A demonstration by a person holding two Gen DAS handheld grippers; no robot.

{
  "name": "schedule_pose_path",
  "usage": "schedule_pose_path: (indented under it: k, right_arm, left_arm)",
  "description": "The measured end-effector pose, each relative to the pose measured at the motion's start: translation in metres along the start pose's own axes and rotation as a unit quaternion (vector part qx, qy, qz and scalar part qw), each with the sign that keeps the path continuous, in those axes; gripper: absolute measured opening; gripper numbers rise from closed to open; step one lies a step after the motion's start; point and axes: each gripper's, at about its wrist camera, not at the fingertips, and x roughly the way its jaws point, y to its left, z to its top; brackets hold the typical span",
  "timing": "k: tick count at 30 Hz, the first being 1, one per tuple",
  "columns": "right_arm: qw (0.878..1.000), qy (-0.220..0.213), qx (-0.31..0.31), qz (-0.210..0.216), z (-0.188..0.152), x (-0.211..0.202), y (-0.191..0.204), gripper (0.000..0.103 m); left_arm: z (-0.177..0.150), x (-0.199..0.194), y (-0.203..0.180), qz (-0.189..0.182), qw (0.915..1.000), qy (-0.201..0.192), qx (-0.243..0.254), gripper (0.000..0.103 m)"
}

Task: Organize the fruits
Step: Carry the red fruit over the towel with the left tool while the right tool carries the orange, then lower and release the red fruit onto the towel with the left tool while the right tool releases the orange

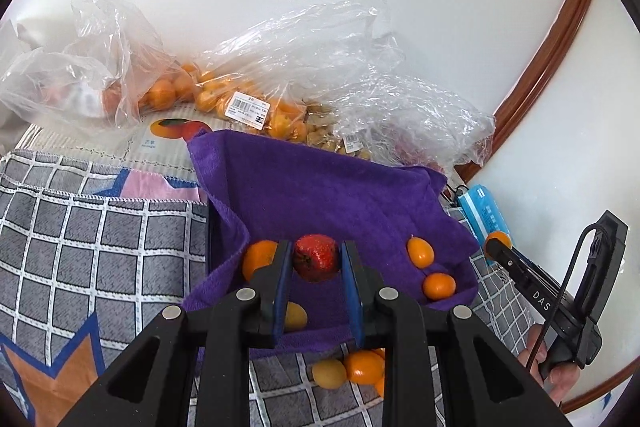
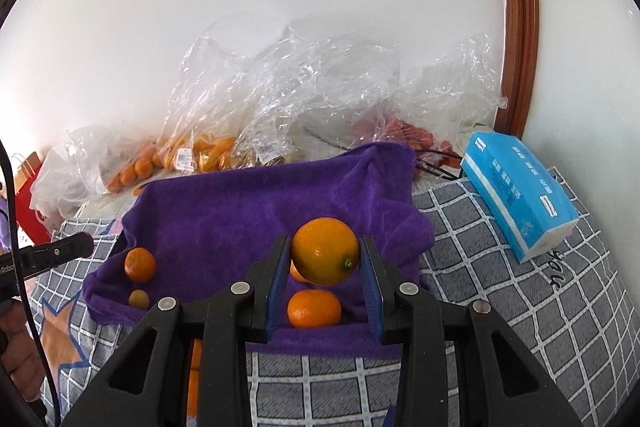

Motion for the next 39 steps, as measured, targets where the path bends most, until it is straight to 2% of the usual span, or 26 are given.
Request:
schedule_pose_path:
  k: [8,16,20,25,30,33,39]
  right_arm:
    - [1.0,0.011,0.005,-0.009,0.003,0.032,-0.011,0.034]
    - [0.999,0.039,0.001,0.006,-0.012,0.057,-0.013,0.034]
    - [0.999,0.051,-0.014,0.003,-0.018,0.064,-0.008,0.034]
    - [0.998,0.065,-0.014,-0.003,-0.022,0.072,-0.008,0.034]
    - [0.998,0.068,-0.009,-0.004,-0.024,0.073,-0.011,0.034]
    - [0.997,0.074,-0.006,-0.002,-0.024,0.072,-0.012,0.037]
    - [0.998,0.064,-0.01,-0.005,-0.017,0.057,-0.004,0.051]
  left_arm:
    - [0.005,0.028,-0.004,-0.005,0.9998,0.019,-0.003,0.023]
    - [-0.01,0.06,-0.028,-0.001,0.9983,0.046,0.036,0.023]
    - [-0.017,0.07,-0.033,0.015,0.9971,0.056,0.05,0.023]
    - [-0.021,0.075,-0.03,0.003,0.9966,0.072,0.04,0.023]
    - [-0.022,0.078,-0.029,0.007,0.9958,0.082,0.038,0.023]
    - [-0.023,0.08,-0.027,0.002,0.995,0.095,0.031,0.023]
    - [-0.026,0.065,-0.026,-0.003,0.9954,0.092,0.025,0.023]
